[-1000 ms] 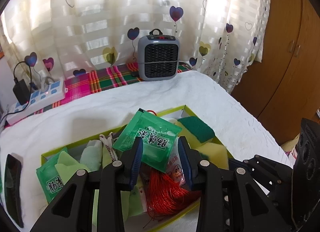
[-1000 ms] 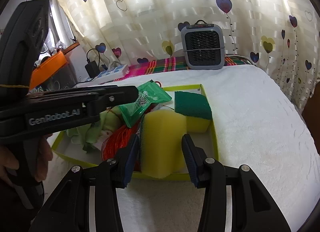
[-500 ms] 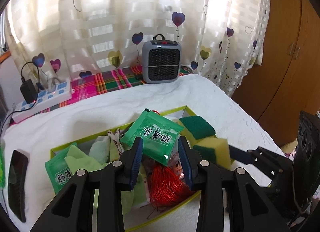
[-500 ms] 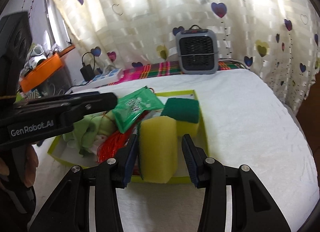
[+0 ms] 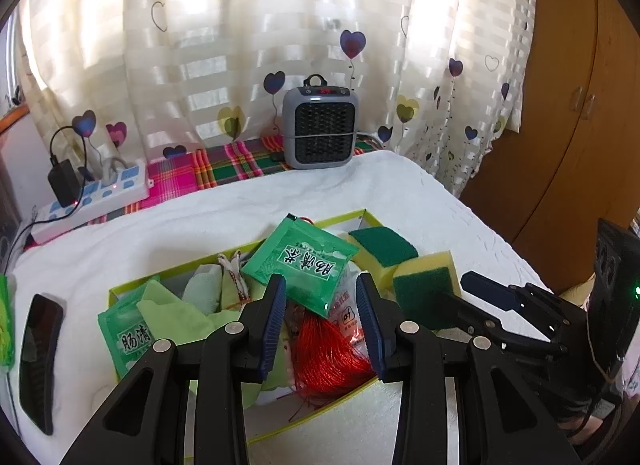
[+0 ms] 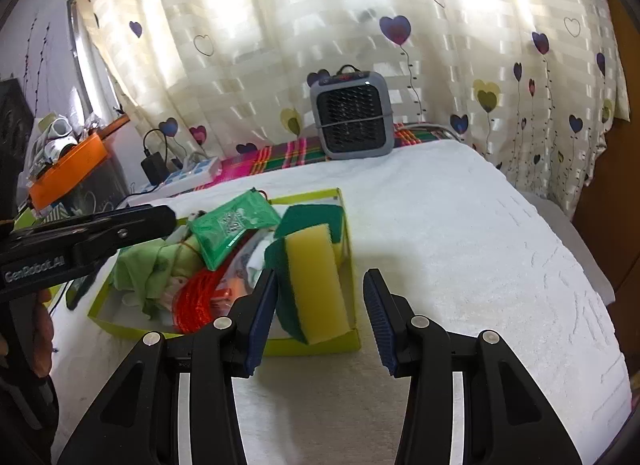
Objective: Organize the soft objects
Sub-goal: 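Lower the sponge and tea packet into the box and open both grippers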
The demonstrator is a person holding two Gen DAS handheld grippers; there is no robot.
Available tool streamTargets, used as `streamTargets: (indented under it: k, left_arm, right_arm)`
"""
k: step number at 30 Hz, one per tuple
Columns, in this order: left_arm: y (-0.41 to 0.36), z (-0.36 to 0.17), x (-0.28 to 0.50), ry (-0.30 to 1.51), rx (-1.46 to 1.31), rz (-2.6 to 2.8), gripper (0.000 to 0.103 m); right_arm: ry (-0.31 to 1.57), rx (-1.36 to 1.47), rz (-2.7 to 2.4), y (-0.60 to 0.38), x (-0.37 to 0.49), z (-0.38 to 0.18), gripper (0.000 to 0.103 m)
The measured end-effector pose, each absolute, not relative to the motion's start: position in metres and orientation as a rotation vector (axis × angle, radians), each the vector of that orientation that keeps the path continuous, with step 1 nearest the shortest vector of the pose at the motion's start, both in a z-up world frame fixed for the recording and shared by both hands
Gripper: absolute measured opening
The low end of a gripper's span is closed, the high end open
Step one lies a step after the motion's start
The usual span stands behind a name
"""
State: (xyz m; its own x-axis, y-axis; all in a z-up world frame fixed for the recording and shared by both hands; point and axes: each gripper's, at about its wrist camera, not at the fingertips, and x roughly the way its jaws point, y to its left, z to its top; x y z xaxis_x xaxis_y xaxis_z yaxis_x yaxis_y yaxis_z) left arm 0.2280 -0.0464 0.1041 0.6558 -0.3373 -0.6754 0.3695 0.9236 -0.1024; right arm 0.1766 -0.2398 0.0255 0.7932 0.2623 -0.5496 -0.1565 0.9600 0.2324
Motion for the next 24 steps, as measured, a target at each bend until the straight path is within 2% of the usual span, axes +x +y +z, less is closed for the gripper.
streamTargets:
  k: [4, 5, 6, 13, 20, 22, 24]
  left_arm:
    - [-0.047, 0.104, 0.228, 0.755, 0.047, -0.403, 0.035]
    - [-0.047, 0.104, 0.227, 0.755, 0.049, -0.403, 0.035]
    - [-0.047, 0.104, 0.226, 0.754, 0.049, -0.401, 0.035]
    - [-0.048, 0.103, 0.222, 0.758, 0.052, -0.401, 0.035]
    - [-0.051, 0.101, 0.215, 0.761, 0.047, -0.405, 0.035]
    - [-0.051, 0.101, 0.211, 0.764, 0.040, -0.404, 0.035]
    - [-0.050, 0.101, 0.207, 0.767, 0.033, -0.407, 0.035]
  right_arm:
    - [0.603, 0.189, 0.247, -0.239, 0.181, 0.024, 0.044]
    - [0.601, 0.195, 0.268, -0.237, 0.181, 0.025, 0.039]
    - [0.606, 0.200, 0.297, -0.234, 0.182, 0.024, 0.029]
    - [0.634, 0.222, 0.334, -0.232, 0.184, 0.019, 0.029]
    - [0.632, 0.219, 0.319, -0.236, 0.177, 0.023, 0.033]
    - [0.628, 0.205, 0.310, -0.236, 0.175, 0.024, 0.045]
    - [0.622, 0.206, 0.311, -0.237, 0.172, 0.026, 0.046]
